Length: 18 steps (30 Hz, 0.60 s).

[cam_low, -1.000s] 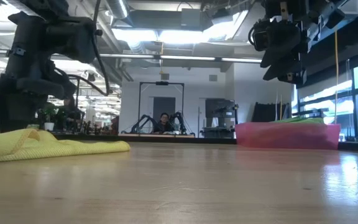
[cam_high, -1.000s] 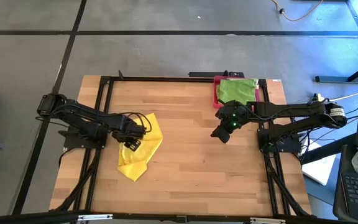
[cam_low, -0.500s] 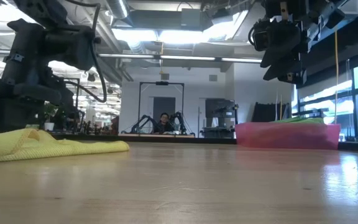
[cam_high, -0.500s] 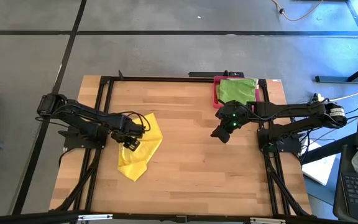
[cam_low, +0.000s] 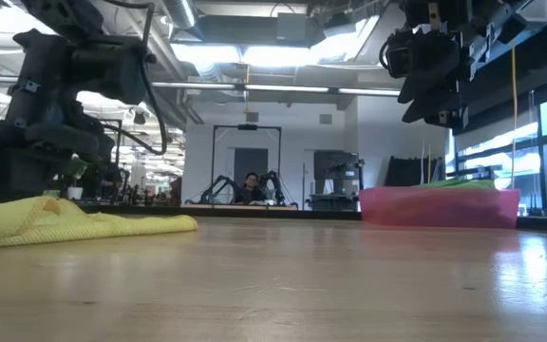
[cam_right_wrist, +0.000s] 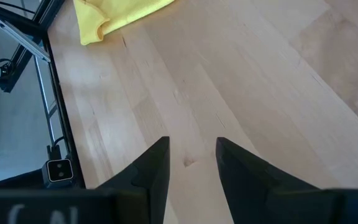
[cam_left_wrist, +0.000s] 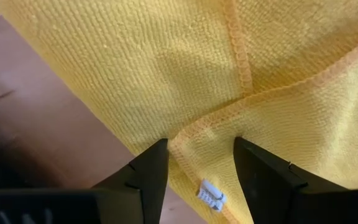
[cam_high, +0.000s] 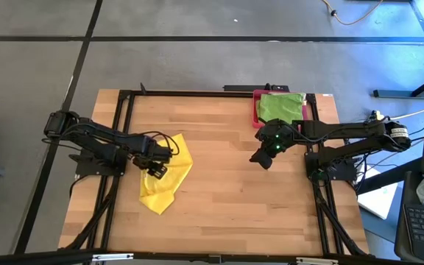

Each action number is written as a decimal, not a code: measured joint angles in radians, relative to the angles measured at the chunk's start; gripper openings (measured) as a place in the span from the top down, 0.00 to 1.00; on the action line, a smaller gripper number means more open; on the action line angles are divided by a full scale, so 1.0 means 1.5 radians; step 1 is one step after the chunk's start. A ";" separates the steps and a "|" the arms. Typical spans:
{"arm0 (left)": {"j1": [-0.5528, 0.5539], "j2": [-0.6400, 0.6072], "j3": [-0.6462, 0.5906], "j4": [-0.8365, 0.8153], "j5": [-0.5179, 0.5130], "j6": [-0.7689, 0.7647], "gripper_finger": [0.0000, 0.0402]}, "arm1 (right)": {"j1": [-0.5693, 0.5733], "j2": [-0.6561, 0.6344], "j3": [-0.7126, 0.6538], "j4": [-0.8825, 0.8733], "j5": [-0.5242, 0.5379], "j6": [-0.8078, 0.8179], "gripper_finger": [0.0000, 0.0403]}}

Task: Fold microfiber towels
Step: Fold the yellow towel

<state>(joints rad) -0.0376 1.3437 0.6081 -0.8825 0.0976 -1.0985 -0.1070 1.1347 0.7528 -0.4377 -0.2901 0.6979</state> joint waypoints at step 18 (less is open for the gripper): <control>0.000 0.000 0.024 -0.037 -0.017 0.006 0.99 | 0.000 0.000 0.000 0.000 0.006 -0.002 0.67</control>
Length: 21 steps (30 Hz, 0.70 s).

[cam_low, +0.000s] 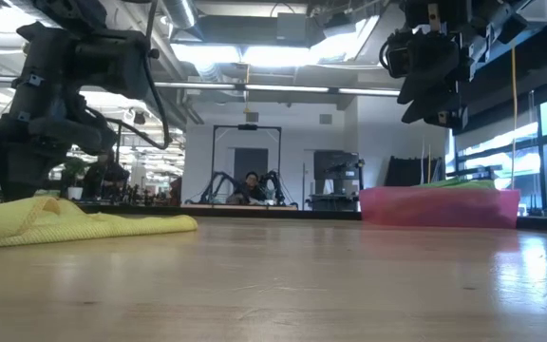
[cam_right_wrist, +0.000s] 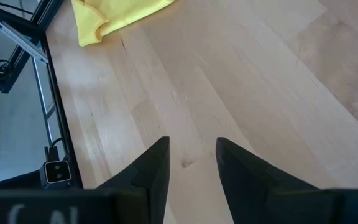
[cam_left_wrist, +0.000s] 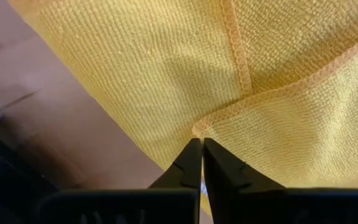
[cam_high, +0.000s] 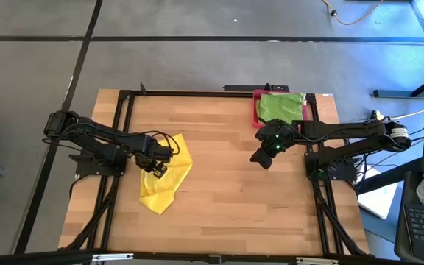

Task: Fold microfiber towels
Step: Fold the yellow towel

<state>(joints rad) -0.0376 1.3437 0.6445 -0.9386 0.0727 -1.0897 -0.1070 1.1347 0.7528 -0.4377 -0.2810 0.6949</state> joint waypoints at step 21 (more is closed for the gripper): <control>-0.005 -0.002 0.206 0.122 -0.063 -0.009 1.00 | 0.000 0.000 0.000 0.001 0.002 0.000 0.67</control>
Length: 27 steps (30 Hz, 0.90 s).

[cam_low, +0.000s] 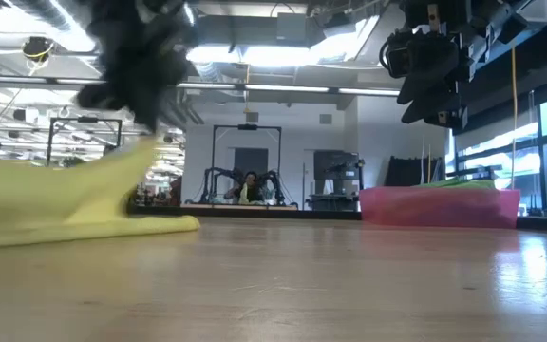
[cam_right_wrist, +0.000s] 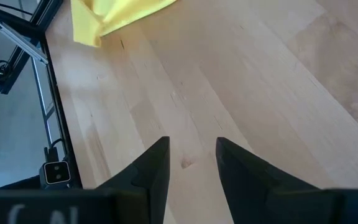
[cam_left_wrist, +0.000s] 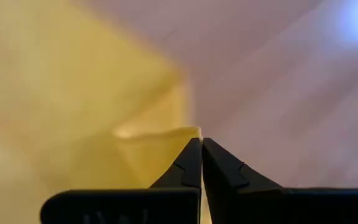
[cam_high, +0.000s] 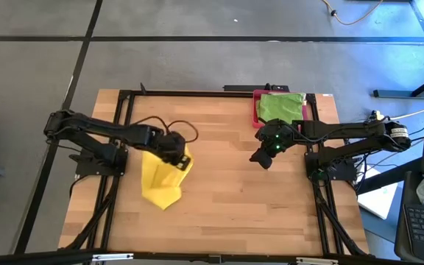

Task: Fold microfiber towels
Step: Fold the yellow towel

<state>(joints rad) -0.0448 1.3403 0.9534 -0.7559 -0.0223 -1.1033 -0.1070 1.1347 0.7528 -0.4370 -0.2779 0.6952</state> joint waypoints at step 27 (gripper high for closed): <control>-0.082 0.247 0.097 0.433 -0.090 -0.117 1.00 | 0.085 0.000 0.000 0.010 0.005 0.051 0.67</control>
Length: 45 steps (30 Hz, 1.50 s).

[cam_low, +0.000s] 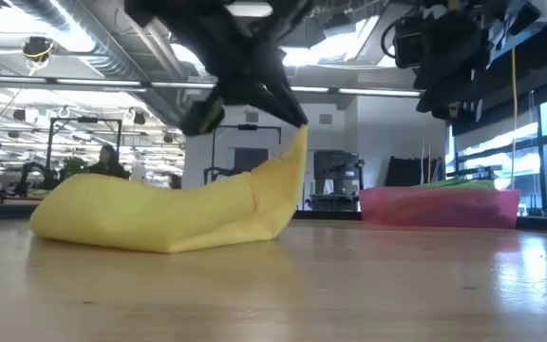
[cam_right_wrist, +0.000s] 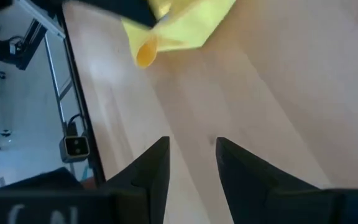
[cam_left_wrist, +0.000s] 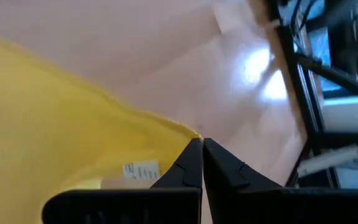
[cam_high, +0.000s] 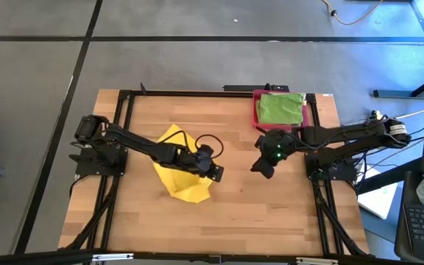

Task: Fold microfiber towels
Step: Fold the yellow towel

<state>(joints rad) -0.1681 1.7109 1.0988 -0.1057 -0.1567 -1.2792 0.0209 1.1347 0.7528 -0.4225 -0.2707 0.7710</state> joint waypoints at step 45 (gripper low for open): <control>0.168 -0.005 0.000 0.072 0.153 0.229 0.59 | 0.094 0.003 0.000 0.042 0.200 0.096 0.67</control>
<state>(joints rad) 0.0842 1.7035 1.0985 0.0025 0.0724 -0.9355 0.1619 1.1385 0.7528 -0.3599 0.0297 0.9157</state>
